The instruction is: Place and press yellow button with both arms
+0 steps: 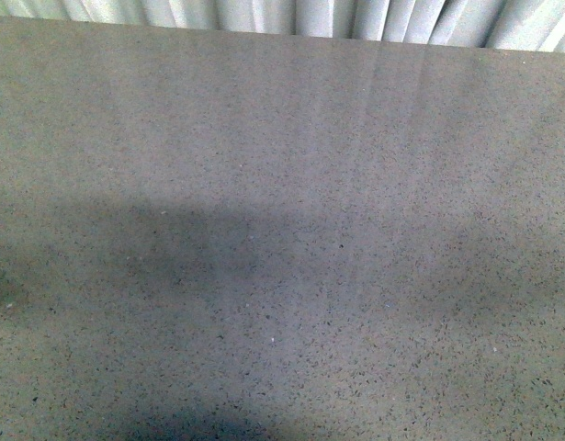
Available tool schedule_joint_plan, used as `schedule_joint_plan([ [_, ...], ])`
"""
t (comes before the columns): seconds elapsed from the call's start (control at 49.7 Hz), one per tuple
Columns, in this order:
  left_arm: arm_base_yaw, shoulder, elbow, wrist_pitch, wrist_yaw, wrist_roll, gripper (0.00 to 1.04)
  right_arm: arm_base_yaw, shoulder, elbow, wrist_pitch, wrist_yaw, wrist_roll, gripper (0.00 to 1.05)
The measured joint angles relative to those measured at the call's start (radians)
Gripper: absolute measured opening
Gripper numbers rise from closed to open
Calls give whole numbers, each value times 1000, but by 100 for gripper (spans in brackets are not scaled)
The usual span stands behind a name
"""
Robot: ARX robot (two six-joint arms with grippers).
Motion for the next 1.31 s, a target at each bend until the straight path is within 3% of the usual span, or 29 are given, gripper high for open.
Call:
schedule_joint_plan([
  [0.282,142,596,77,509,-83,23,96,0,0,0,0,2,0,96],
  [0.402,208,809,98,631,-93,36,96,0,0,0,0,2,0,96],
  [0.664,276,984,135,703,-94,64,96,0,0,0,0,2,0,96],
  [1.307,286,1220,203,797,-141,97,96,0,0,0,0,2,0,96],
])
